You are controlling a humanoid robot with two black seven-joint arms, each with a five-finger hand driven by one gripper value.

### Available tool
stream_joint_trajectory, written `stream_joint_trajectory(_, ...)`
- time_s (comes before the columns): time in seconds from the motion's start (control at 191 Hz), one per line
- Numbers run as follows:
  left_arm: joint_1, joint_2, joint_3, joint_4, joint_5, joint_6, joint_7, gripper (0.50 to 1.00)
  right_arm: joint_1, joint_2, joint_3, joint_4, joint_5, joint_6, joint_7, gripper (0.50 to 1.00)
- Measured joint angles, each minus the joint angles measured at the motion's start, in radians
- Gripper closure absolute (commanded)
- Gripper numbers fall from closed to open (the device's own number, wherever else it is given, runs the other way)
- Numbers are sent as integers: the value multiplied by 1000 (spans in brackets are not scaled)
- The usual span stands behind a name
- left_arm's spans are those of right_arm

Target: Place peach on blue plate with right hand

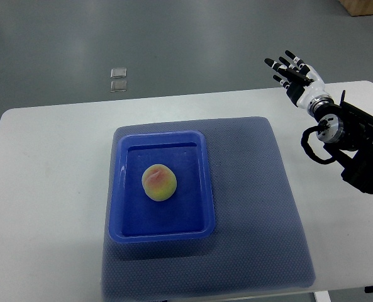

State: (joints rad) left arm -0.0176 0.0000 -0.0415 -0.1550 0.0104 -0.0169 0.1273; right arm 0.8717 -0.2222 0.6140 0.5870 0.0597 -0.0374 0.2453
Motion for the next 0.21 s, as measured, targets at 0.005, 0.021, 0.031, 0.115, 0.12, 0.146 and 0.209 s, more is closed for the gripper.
stream_joint_trajectory(0.005,0,0,0,0,0,0,0,500,-1,0,0,0,0,0,0,572)
stream_joint_trajectory(0.021,0,0,0,0,0,0,0,500,-2,1,0,0,-1,0,0,572)
stream_joint_trajectory(0.031,0,0,0,0,0,0,0,500,-3,2,0,0,-1,0,0,572)
stream_joint_trajectory(0.115,-1,0,0,0,0,0,0,500,-8,7,0,0,-4,-1,0,572)
stream_joint_trajectory(0.12,-1,0,0,0,0,0,0,500,-8,7,0,0,-5,-1,0,572)
stream_joint_trajectory(0.146,-1,0,0,0,0,0,0,500,-9,8,0,0,-7,-1,0,572)
stream_joint_trajectory(0.209,-1,0,0,0,0,0,0,500,-10,10,-1,0,-12,-2,0,572)
